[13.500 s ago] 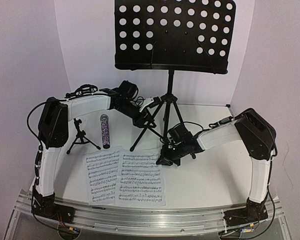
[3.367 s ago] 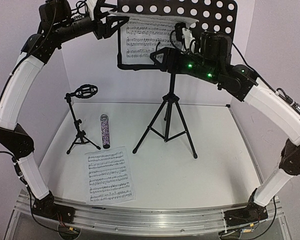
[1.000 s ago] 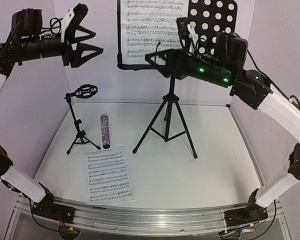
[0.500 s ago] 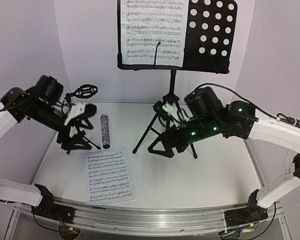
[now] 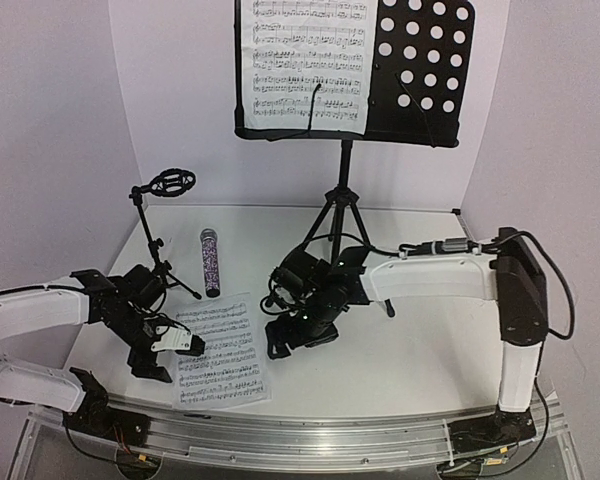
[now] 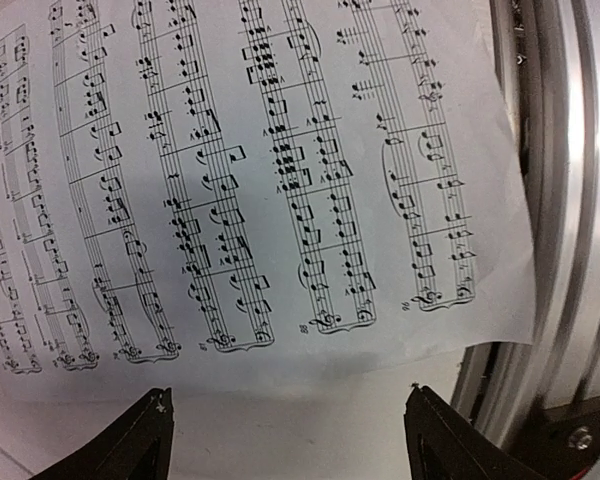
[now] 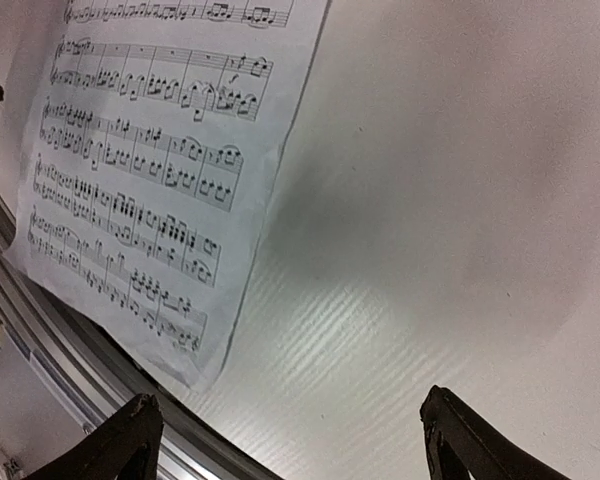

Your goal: Set up the instrument practice props

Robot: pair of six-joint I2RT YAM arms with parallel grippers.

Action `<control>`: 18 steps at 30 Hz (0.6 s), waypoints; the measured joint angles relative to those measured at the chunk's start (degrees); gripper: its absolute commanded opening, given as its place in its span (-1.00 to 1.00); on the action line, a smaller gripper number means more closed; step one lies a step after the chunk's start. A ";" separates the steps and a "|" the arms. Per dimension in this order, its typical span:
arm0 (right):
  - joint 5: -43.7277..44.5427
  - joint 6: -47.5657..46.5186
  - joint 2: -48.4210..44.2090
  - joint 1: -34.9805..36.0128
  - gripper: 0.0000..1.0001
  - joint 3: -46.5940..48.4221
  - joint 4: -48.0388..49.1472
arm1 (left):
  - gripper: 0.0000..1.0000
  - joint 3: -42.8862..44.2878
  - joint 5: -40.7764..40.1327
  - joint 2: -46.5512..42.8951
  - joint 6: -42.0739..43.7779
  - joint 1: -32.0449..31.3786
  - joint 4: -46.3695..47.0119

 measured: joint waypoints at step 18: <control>-7.61 15.41 14.32 -4.21 0.60 2.80 26.32 | 0.51 -11.83 0.30 -0.68 14.49 0.11 18.37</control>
